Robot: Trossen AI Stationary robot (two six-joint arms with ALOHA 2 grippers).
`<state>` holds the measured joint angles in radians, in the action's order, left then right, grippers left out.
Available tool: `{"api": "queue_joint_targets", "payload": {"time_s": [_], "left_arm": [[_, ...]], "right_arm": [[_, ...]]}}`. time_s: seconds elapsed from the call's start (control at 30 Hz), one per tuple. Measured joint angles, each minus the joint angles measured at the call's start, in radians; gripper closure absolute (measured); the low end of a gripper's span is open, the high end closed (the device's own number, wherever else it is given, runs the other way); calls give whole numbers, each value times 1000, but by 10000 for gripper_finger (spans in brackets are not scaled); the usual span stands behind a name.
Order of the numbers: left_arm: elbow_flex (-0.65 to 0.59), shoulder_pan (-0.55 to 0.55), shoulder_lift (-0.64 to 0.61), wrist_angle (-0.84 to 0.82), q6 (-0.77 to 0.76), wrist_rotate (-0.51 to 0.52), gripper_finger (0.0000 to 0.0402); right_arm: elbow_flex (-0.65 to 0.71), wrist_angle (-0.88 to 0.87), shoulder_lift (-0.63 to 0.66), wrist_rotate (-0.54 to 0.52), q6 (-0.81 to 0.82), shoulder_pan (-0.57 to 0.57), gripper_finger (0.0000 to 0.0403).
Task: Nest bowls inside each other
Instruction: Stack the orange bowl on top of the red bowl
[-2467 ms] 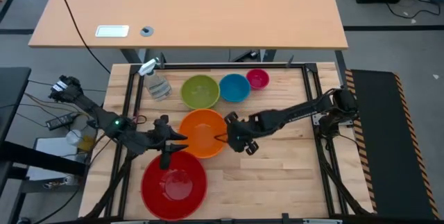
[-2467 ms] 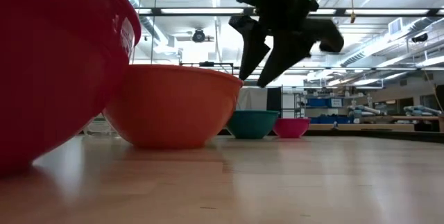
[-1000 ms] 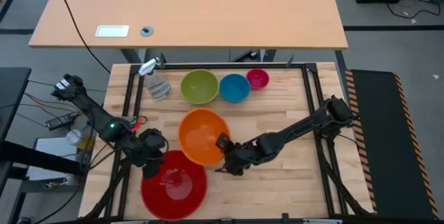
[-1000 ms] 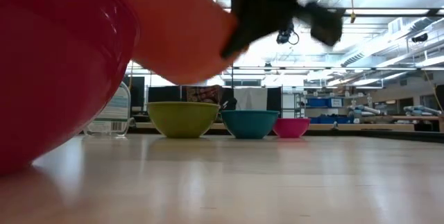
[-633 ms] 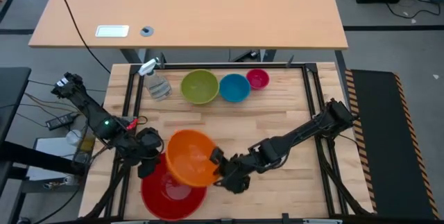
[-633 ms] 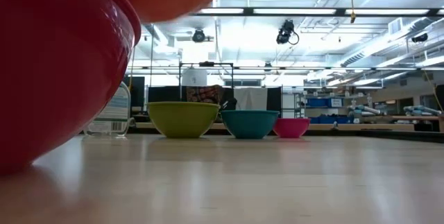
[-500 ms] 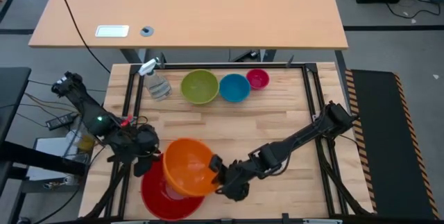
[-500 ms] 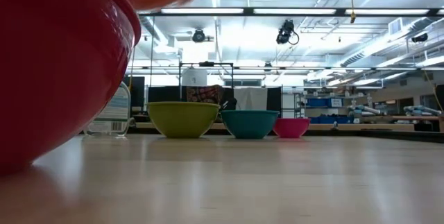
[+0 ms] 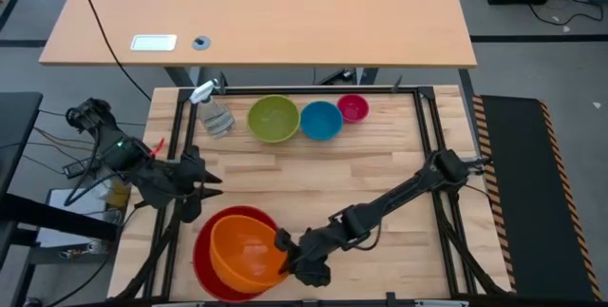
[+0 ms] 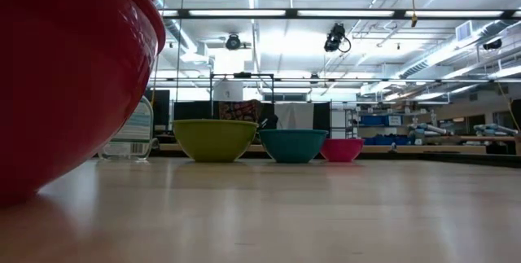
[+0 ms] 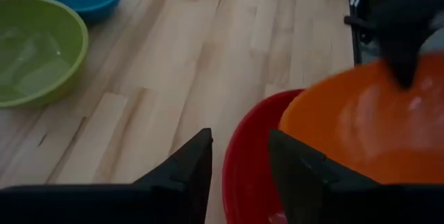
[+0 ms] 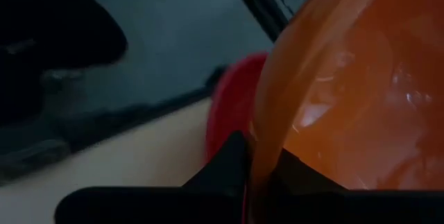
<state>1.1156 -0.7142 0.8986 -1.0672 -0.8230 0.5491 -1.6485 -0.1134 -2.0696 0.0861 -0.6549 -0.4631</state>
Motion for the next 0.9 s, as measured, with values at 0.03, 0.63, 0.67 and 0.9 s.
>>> {"api": "queue_joint_targets", "payload": {"time_s": [0.03, 0.63, 0.67, 0.9], "left_arm": [[0, 1, 0, 5, 0, 2, 258], [0, 4, 5, 25, -33, -14, 258], [0, 4, 5, 25, -33, -14, 258], [0, 4, 5, 24, -32, -19, 258]], "right_arm": [[0, 23, -20, 0, -1, 6, 375], [1, -37, -97, -112, 62, 60, 333], [1, -46, -97, -93, 62, 60, 325], [0, -65, -95, -66, 85, 62, 270]]}}
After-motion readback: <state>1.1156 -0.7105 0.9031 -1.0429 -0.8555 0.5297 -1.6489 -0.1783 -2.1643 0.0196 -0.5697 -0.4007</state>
